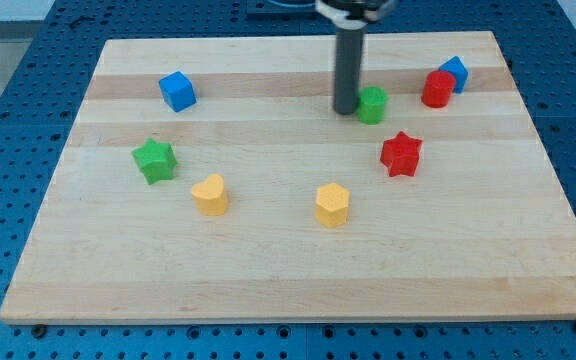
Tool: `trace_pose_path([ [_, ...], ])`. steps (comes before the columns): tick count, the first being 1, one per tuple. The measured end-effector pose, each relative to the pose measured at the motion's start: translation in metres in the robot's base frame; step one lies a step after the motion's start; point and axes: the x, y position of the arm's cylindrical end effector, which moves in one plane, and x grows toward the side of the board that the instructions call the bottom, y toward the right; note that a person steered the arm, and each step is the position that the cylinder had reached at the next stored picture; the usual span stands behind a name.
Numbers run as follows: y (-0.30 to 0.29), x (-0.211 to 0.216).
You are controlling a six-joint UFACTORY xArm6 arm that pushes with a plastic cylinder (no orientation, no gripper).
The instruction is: Point at the blue cube
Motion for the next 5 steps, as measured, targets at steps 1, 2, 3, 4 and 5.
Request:
trace_pose_path([
  [1, 0.054, 0.0],
  [2, 0.077, 0.0],
  [3, 0.067, 0.0],
  [4, 0.04, 0.01],
  [5, 0.007, -0.013],
])
